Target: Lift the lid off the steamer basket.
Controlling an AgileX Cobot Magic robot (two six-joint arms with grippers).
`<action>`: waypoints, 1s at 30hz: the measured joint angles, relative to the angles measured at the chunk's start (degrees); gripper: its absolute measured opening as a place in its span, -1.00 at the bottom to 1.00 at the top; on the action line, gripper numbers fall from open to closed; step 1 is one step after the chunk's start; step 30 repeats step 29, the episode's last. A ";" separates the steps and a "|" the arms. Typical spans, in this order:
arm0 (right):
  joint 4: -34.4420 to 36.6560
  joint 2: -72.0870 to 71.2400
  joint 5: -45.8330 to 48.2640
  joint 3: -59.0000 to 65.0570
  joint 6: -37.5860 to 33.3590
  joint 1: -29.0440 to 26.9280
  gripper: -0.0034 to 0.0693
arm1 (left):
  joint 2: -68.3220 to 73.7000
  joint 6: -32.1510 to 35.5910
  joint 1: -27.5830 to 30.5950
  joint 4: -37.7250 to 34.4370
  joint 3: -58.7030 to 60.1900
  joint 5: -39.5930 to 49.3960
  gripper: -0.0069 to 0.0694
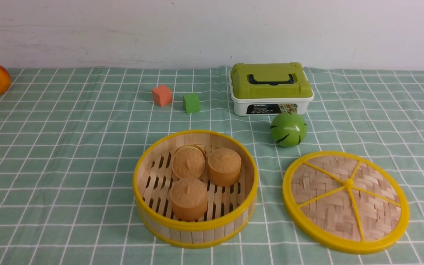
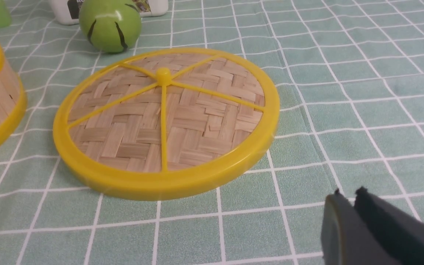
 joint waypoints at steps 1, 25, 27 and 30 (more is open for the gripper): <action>0.00 0.00 0.00 0.00 0.00 0.00 -0.82 | 0.00 0.00 0.00 0.00 0.00 0.00 -0.19; 0.00 0.00 0.00 0.00 0.00 0.00 -0.75 | 0.00 0.00 0.00 0.00 0.00 0.00 -0.19; 0.00 0.00 0.00 0.00 0.00 0.00 -0.74 | 0.00 0.00 0.00 0.00 0.00 0.00 -0.19; 0.00 0.00 0.00 0.00 0.00 0.00 -0.73 | 0.00 0.00 0.00 0.00 0.00 0.00 -0.19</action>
